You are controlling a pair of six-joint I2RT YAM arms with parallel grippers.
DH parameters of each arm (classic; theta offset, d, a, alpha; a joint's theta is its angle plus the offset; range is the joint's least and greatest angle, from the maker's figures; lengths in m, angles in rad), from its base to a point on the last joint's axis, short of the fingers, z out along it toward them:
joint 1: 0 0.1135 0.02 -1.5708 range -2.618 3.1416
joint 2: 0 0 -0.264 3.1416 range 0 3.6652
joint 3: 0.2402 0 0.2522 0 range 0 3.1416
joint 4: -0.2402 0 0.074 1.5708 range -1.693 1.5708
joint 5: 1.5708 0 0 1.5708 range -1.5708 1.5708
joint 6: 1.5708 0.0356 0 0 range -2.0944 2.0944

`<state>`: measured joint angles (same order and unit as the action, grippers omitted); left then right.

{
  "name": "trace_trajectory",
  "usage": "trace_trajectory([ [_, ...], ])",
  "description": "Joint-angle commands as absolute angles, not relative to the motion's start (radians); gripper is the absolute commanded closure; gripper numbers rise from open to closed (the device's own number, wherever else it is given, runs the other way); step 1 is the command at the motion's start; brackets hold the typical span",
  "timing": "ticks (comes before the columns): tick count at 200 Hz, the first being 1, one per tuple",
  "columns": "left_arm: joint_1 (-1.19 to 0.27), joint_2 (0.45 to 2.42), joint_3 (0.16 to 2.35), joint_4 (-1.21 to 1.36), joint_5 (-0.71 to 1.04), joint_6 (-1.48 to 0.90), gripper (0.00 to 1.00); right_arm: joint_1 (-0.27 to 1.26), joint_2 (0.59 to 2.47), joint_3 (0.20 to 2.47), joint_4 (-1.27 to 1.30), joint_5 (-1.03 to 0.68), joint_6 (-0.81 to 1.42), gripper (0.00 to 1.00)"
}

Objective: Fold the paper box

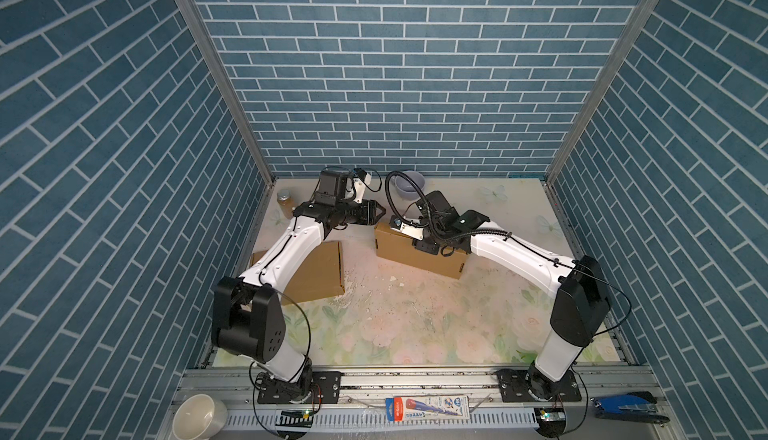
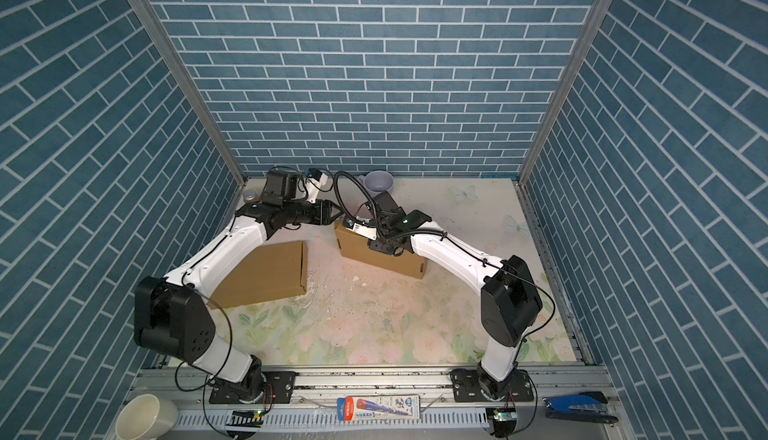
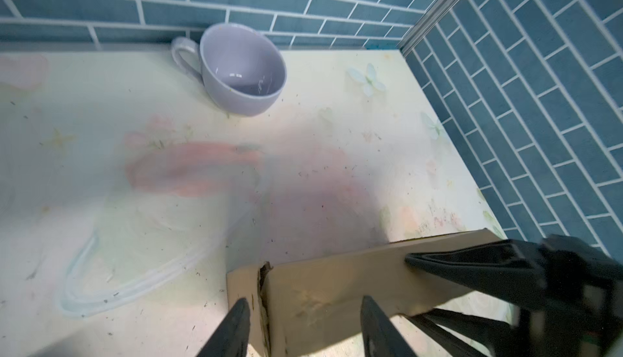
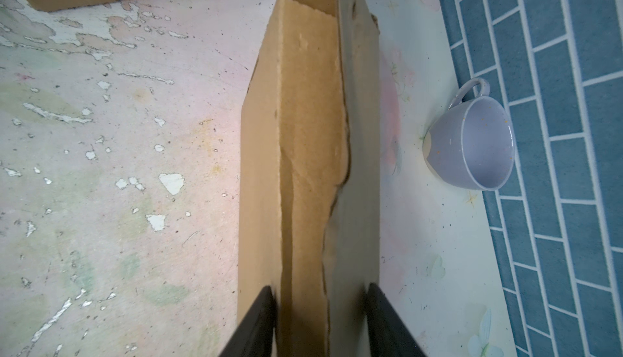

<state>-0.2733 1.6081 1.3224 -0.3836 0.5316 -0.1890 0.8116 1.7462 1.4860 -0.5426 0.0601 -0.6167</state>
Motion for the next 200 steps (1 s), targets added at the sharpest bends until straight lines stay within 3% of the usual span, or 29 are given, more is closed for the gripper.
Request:
trace_trajectory([
  [1, -0.270, 1.632, 1.325, -0.443, 0.570, -0.163, 0.45, 0.809, 1.747, 1.432, -0.629, 0.056, -0.587, 0.56],
  [54, -0.245, 1.653, 1.236, -0.474, 0.527, -0.123, 0.49, 0.795, 1.759, 1.472, -0.663, 0.028, -0.584, 0.51],
  [119, -0.238, 1.683, 1.209, -0.418, 0.558, -0.171, 0.55, 0.750, 1.604, 1.501, -0.654, -0.129, -0.400, 0.30],
  [145, -0.238, 1.670, 1.179, -0.373, 0.574, -0.222, 0.57, 0.700, 1.481, 1.387, -0.566, -0.052, -0.146, 0.30],
  [167, -0.238, 1.662, 1.148, -0.338, 0.573, -0.253, 0.59, 0.625, 1.395, 1.317, -0.590, 0.011, 0.170, 0.36],
  [200, -0.238, 1.658, 1.136, -0.327, 0.576, -0.262, 0.59, 0.441, 1.356, 1.281, -0.750, -0.162, 0.475, 0.36],
])
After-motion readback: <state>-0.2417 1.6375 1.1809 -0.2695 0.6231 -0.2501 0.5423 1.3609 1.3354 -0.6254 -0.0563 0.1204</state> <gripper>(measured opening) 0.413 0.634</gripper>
